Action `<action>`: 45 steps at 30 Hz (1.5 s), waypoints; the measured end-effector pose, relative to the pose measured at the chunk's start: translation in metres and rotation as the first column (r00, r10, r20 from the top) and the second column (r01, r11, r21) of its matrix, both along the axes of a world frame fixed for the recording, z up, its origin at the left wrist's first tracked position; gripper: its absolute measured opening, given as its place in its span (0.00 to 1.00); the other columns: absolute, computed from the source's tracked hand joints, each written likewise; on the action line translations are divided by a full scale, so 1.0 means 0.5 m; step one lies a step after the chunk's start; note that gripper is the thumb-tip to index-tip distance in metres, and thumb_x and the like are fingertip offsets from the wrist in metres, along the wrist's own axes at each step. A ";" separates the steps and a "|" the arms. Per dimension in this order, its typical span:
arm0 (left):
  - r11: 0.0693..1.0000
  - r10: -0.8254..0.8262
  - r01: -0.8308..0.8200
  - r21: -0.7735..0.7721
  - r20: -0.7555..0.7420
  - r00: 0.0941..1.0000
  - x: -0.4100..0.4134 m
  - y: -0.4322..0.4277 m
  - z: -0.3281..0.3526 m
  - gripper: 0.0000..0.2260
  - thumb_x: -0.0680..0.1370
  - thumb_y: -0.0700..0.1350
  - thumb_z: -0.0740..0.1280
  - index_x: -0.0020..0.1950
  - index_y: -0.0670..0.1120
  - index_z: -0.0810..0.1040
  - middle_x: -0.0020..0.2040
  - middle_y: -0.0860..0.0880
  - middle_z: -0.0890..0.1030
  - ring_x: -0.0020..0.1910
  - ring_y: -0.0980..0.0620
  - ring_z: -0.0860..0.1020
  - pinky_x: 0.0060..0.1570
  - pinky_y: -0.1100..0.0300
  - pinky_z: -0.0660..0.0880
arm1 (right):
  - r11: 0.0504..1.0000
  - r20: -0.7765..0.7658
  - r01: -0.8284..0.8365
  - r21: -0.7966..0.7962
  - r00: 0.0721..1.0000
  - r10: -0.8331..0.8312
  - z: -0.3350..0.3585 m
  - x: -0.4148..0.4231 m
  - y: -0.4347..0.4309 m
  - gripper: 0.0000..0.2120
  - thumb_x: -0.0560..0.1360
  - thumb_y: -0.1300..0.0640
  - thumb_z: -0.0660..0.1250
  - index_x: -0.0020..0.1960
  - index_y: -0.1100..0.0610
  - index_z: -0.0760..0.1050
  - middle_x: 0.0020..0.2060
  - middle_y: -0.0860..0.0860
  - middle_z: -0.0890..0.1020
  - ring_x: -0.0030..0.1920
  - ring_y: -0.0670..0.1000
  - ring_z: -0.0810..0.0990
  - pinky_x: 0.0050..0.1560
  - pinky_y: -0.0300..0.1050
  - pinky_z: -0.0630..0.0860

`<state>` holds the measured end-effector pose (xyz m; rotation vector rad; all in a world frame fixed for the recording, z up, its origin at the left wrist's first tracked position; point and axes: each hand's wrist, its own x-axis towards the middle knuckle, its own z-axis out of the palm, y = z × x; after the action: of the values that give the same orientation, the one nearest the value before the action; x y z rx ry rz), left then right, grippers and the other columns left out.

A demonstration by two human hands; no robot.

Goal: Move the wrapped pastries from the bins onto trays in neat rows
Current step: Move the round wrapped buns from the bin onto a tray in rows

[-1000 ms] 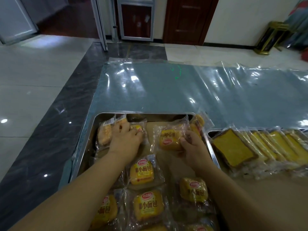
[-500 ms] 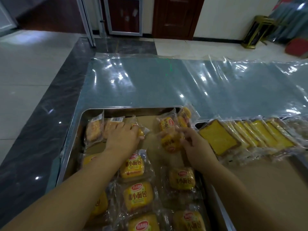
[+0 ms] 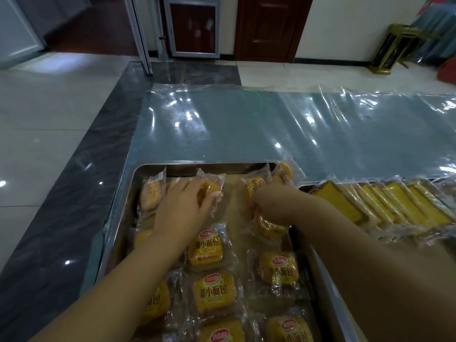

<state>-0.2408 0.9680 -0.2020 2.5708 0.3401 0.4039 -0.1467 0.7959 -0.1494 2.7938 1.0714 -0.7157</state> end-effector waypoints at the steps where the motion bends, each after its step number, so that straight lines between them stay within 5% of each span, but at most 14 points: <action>1: 1.000 0.002 -0.002 -0.005 0.001 1.000 -0.005 0.000 0.001 0.22 0.75 0.62 0.57 0.64 0.53 0.71 0.59 0.52 0.76 0.58 0.53 0.73 0.52 0.59 0.70 | 1.000 -0.016 0.013 0.015 1.000 -0.013 -0.017 -0.005 0.008 0.13 0.76 0.62 0.61 0.57 0.50 0.78 0.54 0.50 0.78 0.54 0.51 0.76 0.57 0.46 0.72; 9: 0.996 0.044 -0.044 -0.074 -0.002 0.999 -0.040 0.007 0.001 0.19 0.75 0.60 0.60 0.61 0.53 0.73 0.56 0.54 0.77 0.50 0.58 0.73 0.43 0.65 0.70 | 0.922 -0.041 0.150 0.358 0.989 -0.145 -0.117 -0.044 -0.014 0.22 0.75 0.66 0.61 0.66 0.50 0.70 0.63 0.49 0.72 0.58 0.50 0.74 0.56 0.43 0.74; 12: 0.994 0.048 -0.048 -0.098 -0.009 0.999 -0.054 0.001 0.001 0.20 0.75 0.61 0.60 0.62 0.53 0.73 0.55 0.54 0.77 0.47 0.60 0.72 0.40 0.69 0.65 | 0.760 -0.068 0.270 0.591 0.955 -0.287 -0.115 -0.057 -0.019 0.18 0.75 0.62 0.65 0.64 0.52 0.72 0.58 0.47 0.76 0.53 0.46 0.75 0.51 0.37 0.73; 16: 0.986 0.074 -0.080 -0.146 -0.041 0.996 -0.059 -0.007 0.007 0.22 0.73 0.63 0.59 0.63 0.55 0.72 0.55 0.56 0.77 0.49 0.59 0.75 0.45 0.65 0.71 | 0.458 -0.519 0.564 0.688 0.822 -0.232 -0.076 -0.084 0.010 0.08 0.78 0.52 0.61 0.55 0.48 0.76 0.47 0.45 0.81 0.48 0.46 0.80 0.49 0.40 0.78; 20: 0.958 -0.071 0.050 -0.284 -0.064 0.995 -0.064 -0.016 0.007 0.20 0.76 0.59 0.57 0.66 0.55 0.72 0.57 0.55 0.77 0.55 0.57 0.75 0.55 0.56 0.75 | 0.367 -0.740 0.689 0.625 0.673 -0.003 -0.045 -0.099 0.047 0.16 0.81 0.50 0.54 0.45 0.54 0.78 0.40 0.50 0.84 0.43 0.49 0.83 0.43 0.40 0.80; 24: 0.908 -0.233 0.199 -0.368 -0.051 0.971 -0.077 0.006 -0.001 0.18 0.81 0.48 0.57 0.71 0.54 0.66 0.66 0.55 0.70 0.65 0.57 0.67 0.66 0.51 0.66 | 0.299 -0.728 0.727 0.618 0.673 -0.133 -0.052 -0.094 0.062 0.05 0.76 0.56 0.66 0.51 0.55 0.76 0.43 0.49 0.82 0.41 0.46 0.83 0.37 0.34 0.78; 26: 0.900 -0.298 0.252 -0.355 -0.080 0.951 -0.081 0.019 -0.003 0.19 0.81 0.48 0.56 0.71 0.59 0.64 0.69 0.60 0.66 0.68 0.58 0.62 0.69 0.52 0.62 | 0.349 -0.666 0.722 0.597 0.689 -0.286 -0.068 -0.089 0.070 0.10 0.74 0.58 0.68 0.54 0.52 0.73 0.48 0.48 0.80 0.45 0.47 0.81 0.40 0.38 0.80; 28: 0.927 -0.305 0.268 -0.263 -0.110 0.946 -0.081 0.034 -0.006 0.19 0.80 0.51 0.56 0.71 0.64 0.60 0.68 0.65 0.63 0.70 0.57 0.58 0.69 0.54 0.57 | 0.280 -0.652 0.761 0.585 0.647 -0.394 -0.075 -0.084 0.080 0.12 0.75 0.60 0.66 0.57 0.52 0.72 0.50 0.50 0.79 0.48 0.48 0.80 0.41 0.40 0.80; 32: 0.999 0.050 -0.049 0.015 -0.041 0.998 -0.051 0.088 -0.011 0.22 0.76 0.53 0.63 0.70 0.56 0.64 0.69 0.52 0.65 0.69 0.49 0.56 0.67 0.51 0.59 | 0.114 -0.644 0.772 0.626 0.593 -0.483 -0.083 -0.059 0.078 0.07 0.76 0.61 0.64 0.54 0.55 0.72 0.47 0.50 0.79 0.44 0.45 0.79 0.33 0.36 0.75; 36: 0.965 0.246 -0.261 0.000 -0.329 0.912 -0.016 0.126 -0.033 0.26 0.76 0.55 0.64 0.71 0.49 0.61 0.70 0.43 0.62 0.68 0.41 0.61 0.63 0.47 0.66 | 0.063 -0.661 0.755 0.653 0.608 -0.439 -0.084 -0.043 0.069 0.06 0.76 0.61 0.64 0.50 0.52 0.73 0.47 0.50 0.80 0.47 0.48 0.80 0.42 0.45 0.80; 40: 0.984 0.153 -0.177 -0.038 -0.339 0.928 0.012 0.097 -0.050 0.25 0.74 0.56 0.66 0.69 0.52 0.65 0.70 0.45 0.63 0.66 0.42 0.64 0.63 0.48 0.67 | 0.031 -0.669 0.747 0.664 0.612 -0.422 -0.084 -0.032 0.056 0.06 0.76 0.61 0.64 0.46 0.51 0.73 0.44 0.50 0.81 0.45 0.49 0.81 0.43 0.49 0.80; 43: 0.992 0.030 -0.066 -0.109 -0.304 0.952 0.035 0.049 -0.053 0.20 0.75 0.57 0.63 0.67 0.56 0.67 0.70 0.50 0.63 0.65 0.47 0.66 0.61 0.51 0.69 | -0.004 -0.632 0.706 0.708 0.631 -0.450 -0.079 -0.026 0.041 0.06 0.76 0.61 0.64 0.45 0.50 0.74 0.42 0.49 0.81 0.43 0.47 0.80 0.38 0.42 0.76; 45: 0.969 -0.109 0.043 -0.242 -0.267 0.958 0.051 0.022 -0.051 0.15 0.78 0.54 0.60 0.65 0.58 0.69 0.70 0.53 0.65 0.63 0.52 0.69 0.60 0.54 0.71 | 0.003 -0.578 0.672 0.741 0.640 -0.505 -0.074 -0.022 0.025 0.05 0.77 0.59 0.64 0.45 0.49 0.74 0.43 0.48 0.80 0.44 0.48 0.80 0.39 0.44 0.77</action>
<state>-0.2154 0.9789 -0.2277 2.3978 0.3622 -0.0295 -0.1577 0.8085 -0.1863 4.4624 0.0045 -0.2581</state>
